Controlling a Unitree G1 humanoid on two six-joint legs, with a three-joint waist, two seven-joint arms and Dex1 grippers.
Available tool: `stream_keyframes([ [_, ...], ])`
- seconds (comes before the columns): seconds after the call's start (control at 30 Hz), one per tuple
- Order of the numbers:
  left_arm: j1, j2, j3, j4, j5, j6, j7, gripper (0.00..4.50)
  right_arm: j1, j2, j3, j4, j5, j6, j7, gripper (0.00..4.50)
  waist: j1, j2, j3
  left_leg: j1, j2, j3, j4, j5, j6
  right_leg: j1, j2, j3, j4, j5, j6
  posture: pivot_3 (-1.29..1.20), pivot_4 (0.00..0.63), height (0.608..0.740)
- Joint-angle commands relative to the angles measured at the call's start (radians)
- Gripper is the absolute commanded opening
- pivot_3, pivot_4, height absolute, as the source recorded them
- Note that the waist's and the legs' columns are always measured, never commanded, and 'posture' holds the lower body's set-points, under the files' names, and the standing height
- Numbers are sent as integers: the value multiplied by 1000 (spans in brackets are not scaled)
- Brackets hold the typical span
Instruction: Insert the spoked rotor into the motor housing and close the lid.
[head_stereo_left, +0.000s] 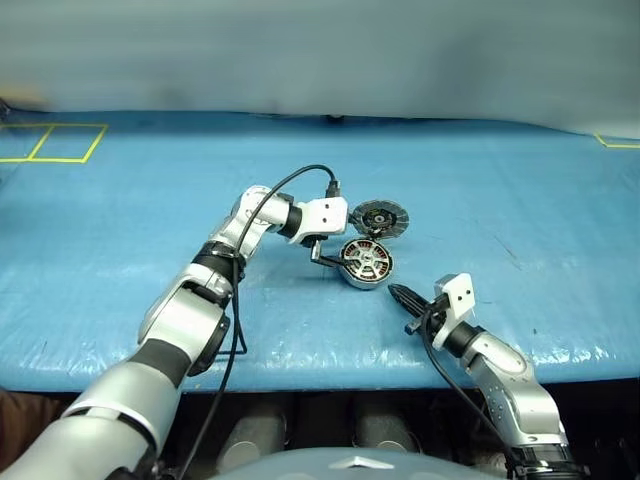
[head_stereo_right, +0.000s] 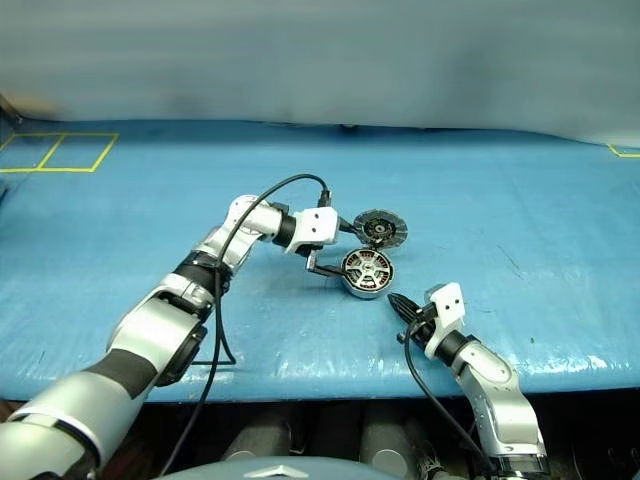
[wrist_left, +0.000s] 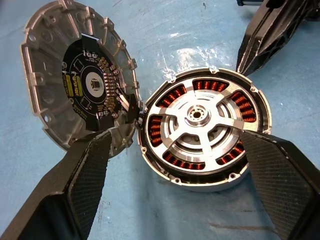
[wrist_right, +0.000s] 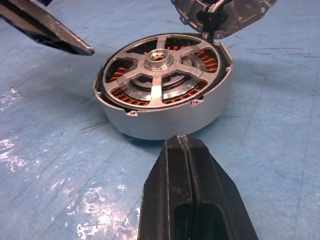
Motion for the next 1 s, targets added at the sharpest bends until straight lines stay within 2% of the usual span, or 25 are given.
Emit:
stream_keyframes([
  [0.03,57,37,35,-106,-47,32,-7,4356,-35,1,-41,-47,-8,-20,-46,0,0,0,0,0,0,0,0,0,0,0,0,0,0,0,0,0,150,740],
  [0.33,232,54,80,-244,-98,54,125,4356,-182,-23,19,-52,-49,22,-42,0,1,1,0,0,0,0,0,0,-1,0,0,0,0,0,0,0,150,740],
  [0.67,370,53,103,-389,-121,84,239,4356,-386,-16,167,89,-153,116,-24,0,2,1,0,0,0,0,0,0,-2,0,0,1,0,1,-1,0,150,740],
  [1.0,464,68,101,-495,-124,109,296,4356,-428,-62,210,116,-254,185,-41,0,5,1,-1,1,0,0,0,-1,-4,1,0,1,0,1,-2,0,150,740],
])
